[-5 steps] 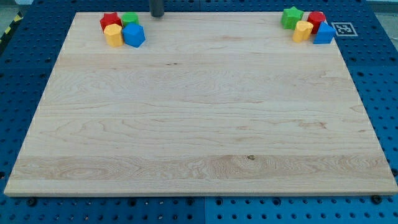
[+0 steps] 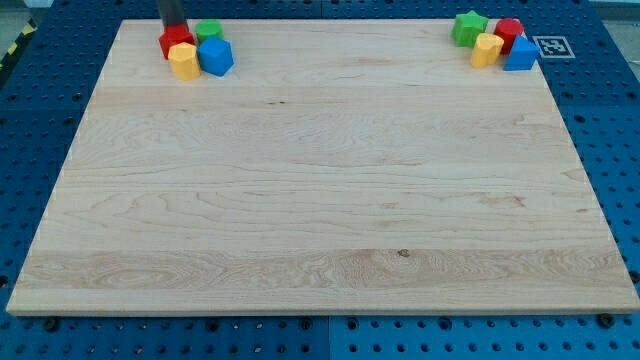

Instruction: Move the red star and yellow hexagon down and slightly right

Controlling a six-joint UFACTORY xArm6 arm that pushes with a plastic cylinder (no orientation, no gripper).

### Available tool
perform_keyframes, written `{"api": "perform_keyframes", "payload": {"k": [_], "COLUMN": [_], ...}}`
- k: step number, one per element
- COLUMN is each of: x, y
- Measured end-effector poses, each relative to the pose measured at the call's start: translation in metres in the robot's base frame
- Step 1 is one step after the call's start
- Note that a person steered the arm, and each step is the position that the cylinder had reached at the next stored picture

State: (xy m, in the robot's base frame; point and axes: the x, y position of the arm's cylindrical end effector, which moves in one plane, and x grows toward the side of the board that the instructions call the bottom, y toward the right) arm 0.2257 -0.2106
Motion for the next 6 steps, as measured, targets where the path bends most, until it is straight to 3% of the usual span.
{"api": "perform_keyframes", "payload": {"k": [6], "x": [0.081], "y": [0.032]}}
